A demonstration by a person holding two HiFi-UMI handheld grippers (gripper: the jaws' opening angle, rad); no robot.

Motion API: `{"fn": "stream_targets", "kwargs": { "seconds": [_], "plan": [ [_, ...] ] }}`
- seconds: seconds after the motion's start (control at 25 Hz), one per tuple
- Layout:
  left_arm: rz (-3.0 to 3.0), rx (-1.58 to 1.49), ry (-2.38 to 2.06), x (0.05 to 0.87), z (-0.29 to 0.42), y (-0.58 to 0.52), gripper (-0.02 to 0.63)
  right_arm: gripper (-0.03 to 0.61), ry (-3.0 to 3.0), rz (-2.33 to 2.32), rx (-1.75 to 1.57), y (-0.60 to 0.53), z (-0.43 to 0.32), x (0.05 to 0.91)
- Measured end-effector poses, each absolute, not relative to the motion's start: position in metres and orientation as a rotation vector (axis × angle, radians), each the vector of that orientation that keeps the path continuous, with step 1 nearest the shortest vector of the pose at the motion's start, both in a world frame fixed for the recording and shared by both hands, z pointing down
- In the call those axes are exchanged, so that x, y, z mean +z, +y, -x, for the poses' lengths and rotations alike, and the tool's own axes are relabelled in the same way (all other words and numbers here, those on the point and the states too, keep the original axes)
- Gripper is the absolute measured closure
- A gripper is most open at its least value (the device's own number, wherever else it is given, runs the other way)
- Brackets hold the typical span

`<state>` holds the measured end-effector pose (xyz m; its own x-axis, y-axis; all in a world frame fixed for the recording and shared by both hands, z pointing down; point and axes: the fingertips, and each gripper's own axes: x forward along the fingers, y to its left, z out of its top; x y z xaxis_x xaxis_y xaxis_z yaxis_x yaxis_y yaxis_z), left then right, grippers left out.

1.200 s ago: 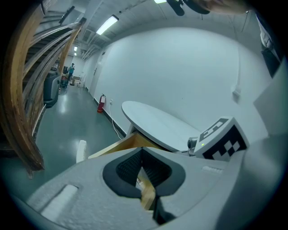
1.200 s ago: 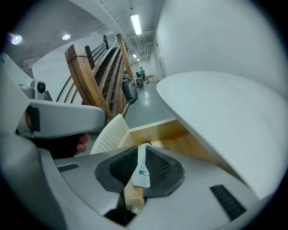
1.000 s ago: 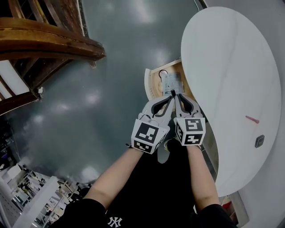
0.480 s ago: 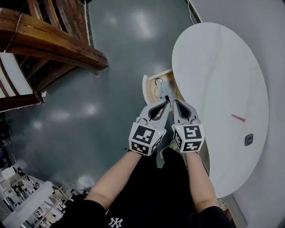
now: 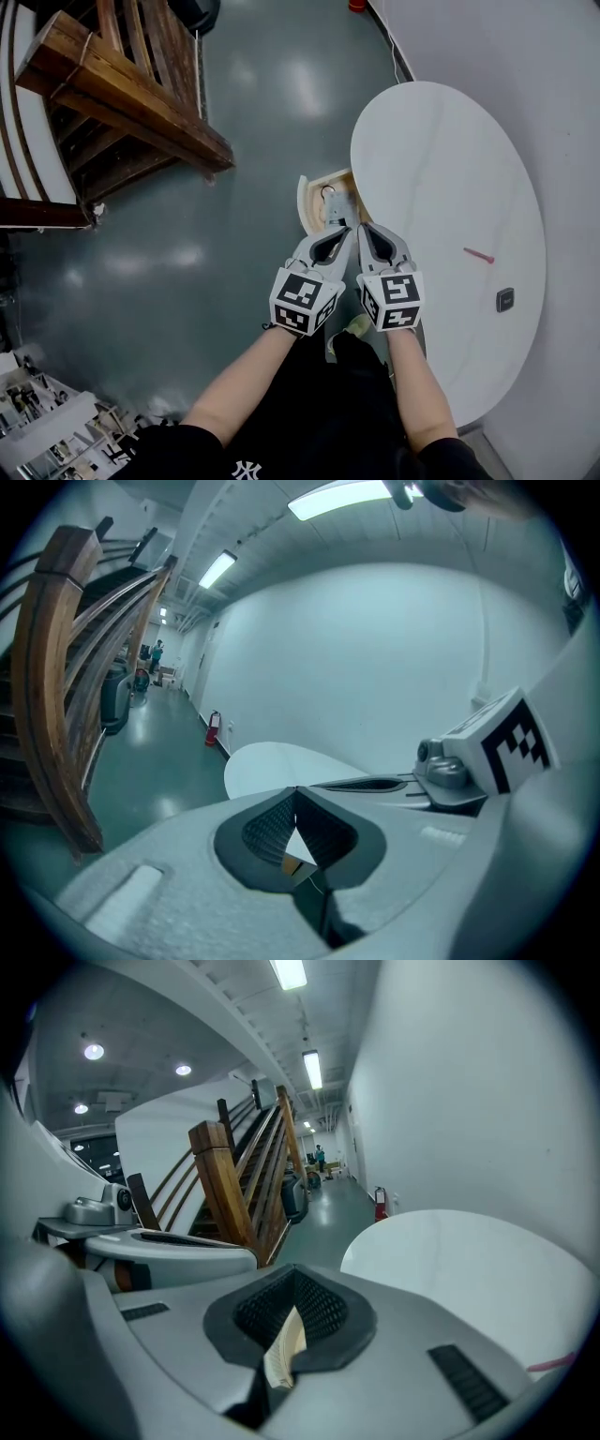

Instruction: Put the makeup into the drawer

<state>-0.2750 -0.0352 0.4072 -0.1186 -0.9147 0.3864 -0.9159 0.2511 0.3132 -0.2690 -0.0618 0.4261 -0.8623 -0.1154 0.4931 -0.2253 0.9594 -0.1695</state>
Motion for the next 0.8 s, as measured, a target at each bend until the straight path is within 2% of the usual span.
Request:
{"fn": "stream_targets", "kwargs": {
  "seconds": [0.8],
  "plan": [
    [-1.75, -0.045, -2.187, 0.28, 0.249, -0.019, 0.603, 0.563, -2.837, -0.185, 0.144, -0.049, 0.245, 0.28]
  ]
}}
